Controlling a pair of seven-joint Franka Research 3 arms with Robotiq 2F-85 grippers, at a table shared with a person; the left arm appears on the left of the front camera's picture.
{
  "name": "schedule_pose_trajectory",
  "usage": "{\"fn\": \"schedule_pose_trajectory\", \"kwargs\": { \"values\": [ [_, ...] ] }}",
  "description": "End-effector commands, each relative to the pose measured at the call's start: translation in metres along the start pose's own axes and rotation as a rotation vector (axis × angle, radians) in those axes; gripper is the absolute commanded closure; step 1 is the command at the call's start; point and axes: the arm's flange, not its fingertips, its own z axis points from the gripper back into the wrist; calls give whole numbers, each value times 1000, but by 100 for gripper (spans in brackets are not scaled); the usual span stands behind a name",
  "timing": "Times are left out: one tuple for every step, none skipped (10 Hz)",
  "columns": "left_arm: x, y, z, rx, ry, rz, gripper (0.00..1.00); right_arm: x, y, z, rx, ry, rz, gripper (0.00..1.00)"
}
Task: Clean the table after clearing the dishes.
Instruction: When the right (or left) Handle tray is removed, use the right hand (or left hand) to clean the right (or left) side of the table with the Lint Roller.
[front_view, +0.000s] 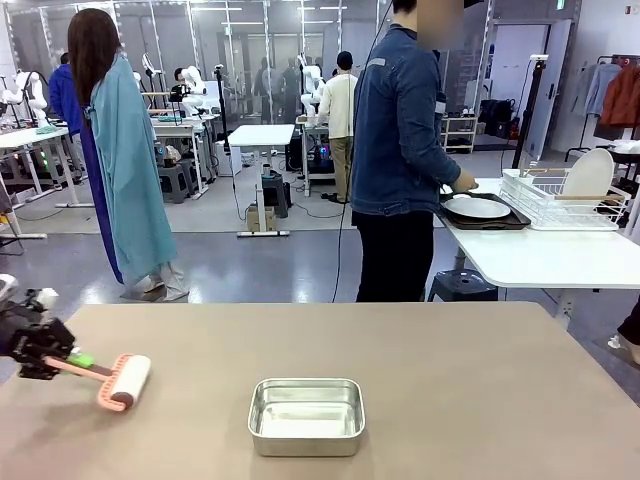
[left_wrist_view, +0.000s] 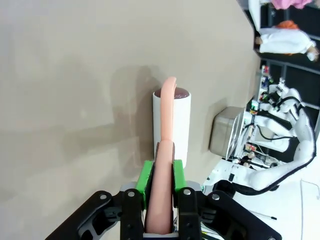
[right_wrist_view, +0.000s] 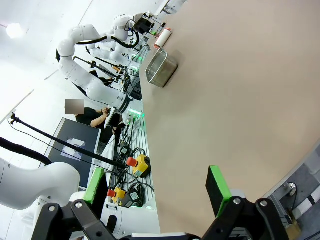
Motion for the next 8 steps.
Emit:
{"fn": "schedule_pose_trajectory", "kwargs": {
  "values": [
    [-28, 26, 28, 140, 29, -17, 79, -3, 5, -7, -11, 6, -2, 0],
    [-37, 28, 48, 167, 3, -13, 79, -3, 5, -7, -11, 6, -2, 0],
    [-49, 27, 67, 193, -16, -17, 79, -3, 5, -7, -11, 6, -2, 0],
    [-61, 23, 80, 235, -70, -19, 79, -3, 5, -7, -11, 6, -2, 0],
    [-72, 13, 92, 284, -86, -31, 79, -3, 5, -7, -11, 6, -2, 0],
    [-86, -2, 103, 294, -121, -50, 79, -3, 5, -7, -11, 6, -2, 0],
    [-103, -24, 111, 283, -164, -47, 79, -3, 5, -7, -11, 6, -2, 0],
    [-120, -45, 115, 311, -195, -49, 79, -3, 5, -7, -11, 6, -2, 0]
  ]
}}
